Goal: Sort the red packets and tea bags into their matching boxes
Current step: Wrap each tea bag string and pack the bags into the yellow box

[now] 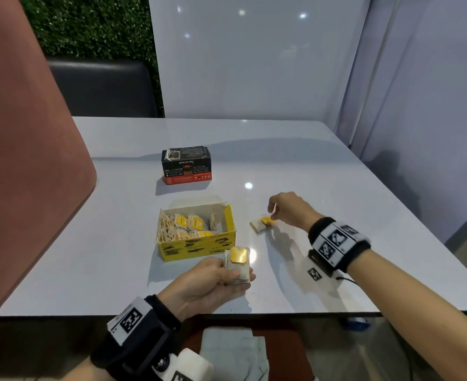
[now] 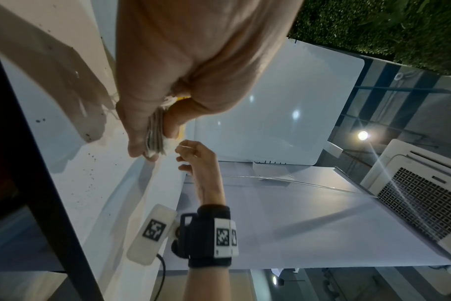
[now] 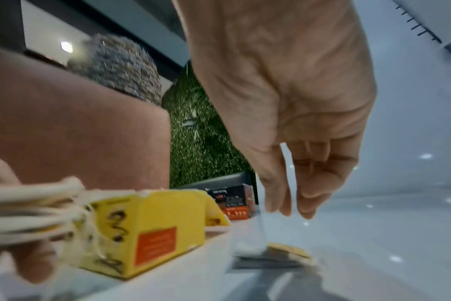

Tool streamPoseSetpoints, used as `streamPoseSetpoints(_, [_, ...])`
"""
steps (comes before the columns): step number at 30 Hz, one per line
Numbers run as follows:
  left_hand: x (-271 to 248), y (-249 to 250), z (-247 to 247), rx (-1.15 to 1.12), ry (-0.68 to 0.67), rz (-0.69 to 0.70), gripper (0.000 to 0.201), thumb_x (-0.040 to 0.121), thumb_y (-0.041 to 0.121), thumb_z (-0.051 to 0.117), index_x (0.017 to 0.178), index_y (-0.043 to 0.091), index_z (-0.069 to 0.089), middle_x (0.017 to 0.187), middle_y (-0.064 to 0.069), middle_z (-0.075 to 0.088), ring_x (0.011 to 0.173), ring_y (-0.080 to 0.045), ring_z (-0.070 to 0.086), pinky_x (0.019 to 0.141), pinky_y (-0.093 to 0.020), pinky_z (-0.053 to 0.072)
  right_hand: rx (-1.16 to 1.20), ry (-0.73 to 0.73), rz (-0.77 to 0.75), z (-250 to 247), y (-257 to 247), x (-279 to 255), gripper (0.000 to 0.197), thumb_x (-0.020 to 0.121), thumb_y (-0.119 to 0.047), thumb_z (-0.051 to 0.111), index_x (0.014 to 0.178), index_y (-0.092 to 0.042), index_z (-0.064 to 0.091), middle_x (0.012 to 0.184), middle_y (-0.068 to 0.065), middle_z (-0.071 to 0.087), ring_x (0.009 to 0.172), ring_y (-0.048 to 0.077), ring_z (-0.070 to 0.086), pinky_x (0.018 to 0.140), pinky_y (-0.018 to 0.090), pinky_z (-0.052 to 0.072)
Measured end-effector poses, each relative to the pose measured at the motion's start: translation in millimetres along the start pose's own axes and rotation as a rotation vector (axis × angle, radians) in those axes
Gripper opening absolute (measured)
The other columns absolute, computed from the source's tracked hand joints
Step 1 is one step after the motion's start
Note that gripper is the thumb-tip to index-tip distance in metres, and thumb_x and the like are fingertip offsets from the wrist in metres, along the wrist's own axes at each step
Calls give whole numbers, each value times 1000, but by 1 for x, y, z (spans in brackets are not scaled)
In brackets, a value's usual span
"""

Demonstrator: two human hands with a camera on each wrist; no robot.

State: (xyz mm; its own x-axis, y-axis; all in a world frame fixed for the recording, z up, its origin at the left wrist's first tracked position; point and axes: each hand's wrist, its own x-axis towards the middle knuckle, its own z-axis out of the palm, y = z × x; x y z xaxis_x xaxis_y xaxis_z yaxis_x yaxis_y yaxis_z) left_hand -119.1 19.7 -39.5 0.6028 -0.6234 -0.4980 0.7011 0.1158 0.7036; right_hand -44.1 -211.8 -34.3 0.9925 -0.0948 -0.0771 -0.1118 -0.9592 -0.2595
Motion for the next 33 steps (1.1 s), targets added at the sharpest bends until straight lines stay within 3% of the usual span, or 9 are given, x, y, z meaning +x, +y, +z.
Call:
streamPoseSetpoints(5, [-5,4,0,-212,-7,-125,23,92,-12,36,108,-17,52,97,-29,64,92,-35,64,77,-43,53,-127,-199,-164,6,-16,17,36,86,-18,62,121,-18,56,119,12,49,109,28,51,86,33,40])
streamPoseSetpoints(10, [-11,9,-4,-376,-6,-146,32,86,-12,39,118,-13,47,103,-37,59,98,-44,59,92,-52,46,-226,-83,-225,17,-27,5,37,89,-28,58,117,-7,49,114,10,45,100,30,52,72,32,39])
streamPoseSetpoints(13, [-9,9,-2,-335,17,-130,26,93,-7,34,115,-13,47,102,-35,58,98,-42,57,101,-53,35,-265,-92,-211,24,-31,-3,25,93,-20,47,110,-2,48,104,13,46,92,33,52,69,32,33])
streamPoseSetpoints(17, [-4,7,0,-260,25,-93,29,94,-4,34,120,-10,46,99,-30,61,95,-39,60,85,-48,51,-340,-97,-219,17,-32,-9,16,93,-12,43,99,-2,54,109,17,56,92,33,57,67,31,33])
streamPoseSetpoints(20, [-3,6,-2,-201,51,-85,27,94,-6,34,116,-9,49,99,-26,63,95,-35,61,76,-41,55,-327,-41,-204,-4,-36,-23,11,91,-8,43,89,-11,54,105,13,61,79,28,52,65,31,34])
streamPoseSetpoints(24, [-2,7,-2,-97,73,-77,21,96,-3,34,104,-4,53,95,-24,63,100,-33,59,103,-43,41,-197,255,-308,-27,-54,-64,16,87,-8,50,99,-14,60,98,2,64,89,24,59,61,28,36])
streamPoseSetpoints(26, [-2,7,4,-47,69,-53,23,95,-5,32,100,-4,54,91,-21,62,94,-32,58,105,-45,38,-206,393,-453,-19,-74,-93,14,77,-9,66,89,-15,61,84,1,63,76,24,62,51,28,41])
streamPoseSetpoints(30, [-2,7,17,-24,19,28,30,88,-15,23,88,-7,52,89,-21,57,83,-31,56,87,-43,45,-296,388,-595,19,-85,-119,32,48,-13,82,69,-20,57,66,-5,57,54,16,56,39,20,35])
streamPoseSetpoints(33, [-3,6,15,-72,9,17,29,88,-13,24,87,-7,52,88,-21,56,84,-31,54,88,-42,45,-198,360,-559,21,-78,-121,29,54,-14,80,71,-23,58,69,-7,56,52,13,56,36,19,28])
